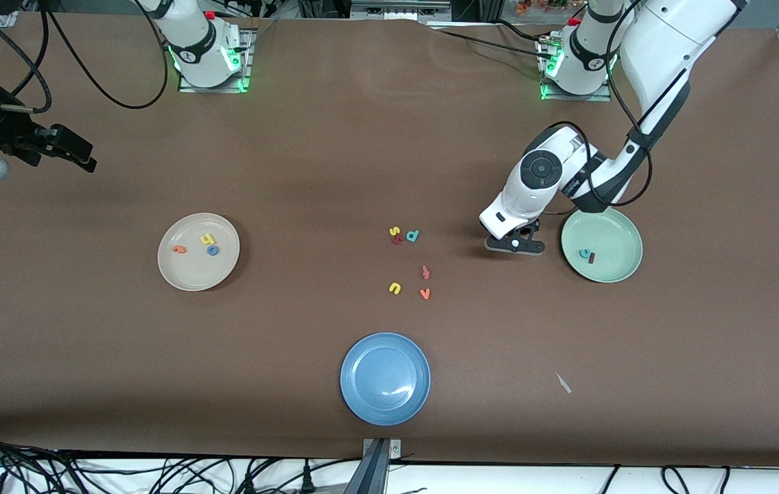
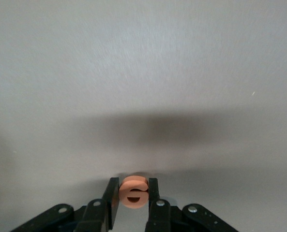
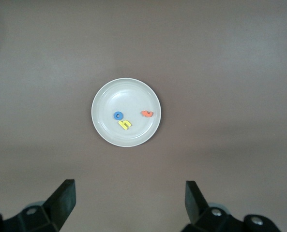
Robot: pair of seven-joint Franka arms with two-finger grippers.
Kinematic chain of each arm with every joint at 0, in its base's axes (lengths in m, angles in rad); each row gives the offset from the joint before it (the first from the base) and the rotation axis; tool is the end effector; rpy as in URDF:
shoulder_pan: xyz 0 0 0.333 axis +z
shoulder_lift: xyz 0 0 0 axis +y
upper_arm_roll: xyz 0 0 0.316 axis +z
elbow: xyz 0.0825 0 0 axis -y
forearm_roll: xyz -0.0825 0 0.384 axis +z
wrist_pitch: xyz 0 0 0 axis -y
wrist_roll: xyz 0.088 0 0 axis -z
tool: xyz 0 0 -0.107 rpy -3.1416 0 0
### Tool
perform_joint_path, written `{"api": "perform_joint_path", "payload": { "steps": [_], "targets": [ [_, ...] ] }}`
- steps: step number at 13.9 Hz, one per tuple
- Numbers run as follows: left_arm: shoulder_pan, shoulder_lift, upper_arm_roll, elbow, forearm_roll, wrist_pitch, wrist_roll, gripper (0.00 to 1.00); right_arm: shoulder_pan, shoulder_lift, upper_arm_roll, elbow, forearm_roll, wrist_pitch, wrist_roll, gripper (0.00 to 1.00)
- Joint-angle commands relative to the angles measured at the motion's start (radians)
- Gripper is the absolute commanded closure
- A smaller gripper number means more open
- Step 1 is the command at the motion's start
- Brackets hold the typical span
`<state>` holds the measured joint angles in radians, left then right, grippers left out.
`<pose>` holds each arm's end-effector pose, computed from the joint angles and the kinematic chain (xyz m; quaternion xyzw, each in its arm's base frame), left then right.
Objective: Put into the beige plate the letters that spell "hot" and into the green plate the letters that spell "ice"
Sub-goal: 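Carry the orange 6 to the green plate and open the left gripper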
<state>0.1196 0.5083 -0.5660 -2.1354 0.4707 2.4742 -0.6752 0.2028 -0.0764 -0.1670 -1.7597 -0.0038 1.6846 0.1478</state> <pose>0.5052 -0.2480 0.1940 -0.9983 0.0522 0.0173 0.0170 0.5372 0.0159 0.5858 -0.9984 0.0555 0.0003 0.0044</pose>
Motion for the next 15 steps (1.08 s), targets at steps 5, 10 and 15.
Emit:
{"api": "perform_joint_path", "payload": {
  "steps": [5, 10, 15],
  "targets": [
    [0.093, -0.191, -0.025, 0.018, 0.017, -0.128, 0.09, 0.93, 0.001, -0.006, 0.001, 0.008, -0.007, -0.016, 0.01, 0.0],
    [0.193, -0.243, -0.026, 0.155, -0.176, -0.317, 0.403, 0.92, 0.0, -0.006, 0.0, 0.008, -0.007, -0.016, 0.01, 0.0],
    [0.36, -0.237, -0.025, 0.187, -0.196, -0.363, 0.724, 0.92, 0.0, -0.006, 0.0, 0.006, -0.007, -0.016, 0.01, 0.0]
  ]
}}
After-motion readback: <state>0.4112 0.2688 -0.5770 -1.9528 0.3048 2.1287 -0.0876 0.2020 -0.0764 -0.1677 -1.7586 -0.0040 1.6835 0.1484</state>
